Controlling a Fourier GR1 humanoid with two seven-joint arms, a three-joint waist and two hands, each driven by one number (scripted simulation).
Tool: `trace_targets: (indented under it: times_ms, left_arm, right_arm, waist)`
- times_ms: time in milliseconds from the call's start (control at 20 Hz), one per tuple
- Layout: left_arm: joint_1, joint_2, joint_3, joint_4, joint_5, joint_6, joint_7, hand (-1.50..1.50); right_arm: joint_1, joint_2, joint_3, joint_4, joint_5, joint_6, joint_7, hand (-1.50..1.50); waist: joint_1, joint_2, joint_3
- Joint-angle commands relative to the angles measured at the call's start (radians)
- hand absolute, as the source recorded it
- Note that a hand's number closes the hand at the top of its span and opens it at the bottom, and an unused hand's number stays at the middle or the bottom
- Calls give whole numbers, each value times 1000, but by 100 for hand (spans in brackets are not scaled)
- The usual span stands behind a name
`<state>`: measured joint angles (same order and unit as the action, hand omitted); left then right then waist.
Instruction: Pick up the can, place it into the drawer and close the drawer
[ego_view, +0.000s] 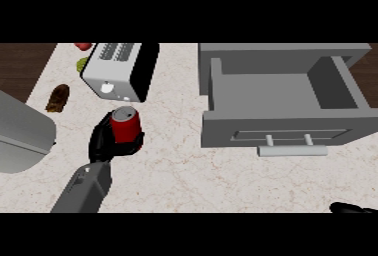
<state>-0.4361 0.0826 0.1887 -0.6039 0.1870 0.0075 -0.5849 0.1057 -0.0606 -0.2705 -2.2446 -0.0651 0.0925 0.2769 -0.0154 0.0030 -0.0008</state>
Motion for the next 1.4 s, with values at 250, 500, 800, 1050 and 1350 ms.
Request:
trace_targets:
  times_ms: [250, 500, 800, 1050, 1350]
  left_arm:
    - [-202, -44, -49, 36, -35, 19, 84, 150]
    - [-223, -46, -111, -174, -54, 62, 268, 150]
    - [-275, -81, -233, -344, -3, 164, 451, 150]
    - [-463, -82, -186, -354, -21, 203, 593, 150]
    - [-549, -77, -259, -448, -40, 271, 766, 150]
  right_arm:
    - [0, -30, -47, 17, -23, 19, -7, -150]
    - [9, -17, -44, 3, 13, -1, -13, -150]
    - [-23, -42, -83, 21, -36, 7, -6, -150]
    - [-6, -69, -113, -21, -81, 27, 40, -150]
    - [-29, -60, -106, -3, -66, 11, 39, -150]
  waist:
    - [4, -2, 1]
    - [15, -7, 1]
    - [11, -7, 1]
    - [2, -4, 1]
    - [9, -6, 1]
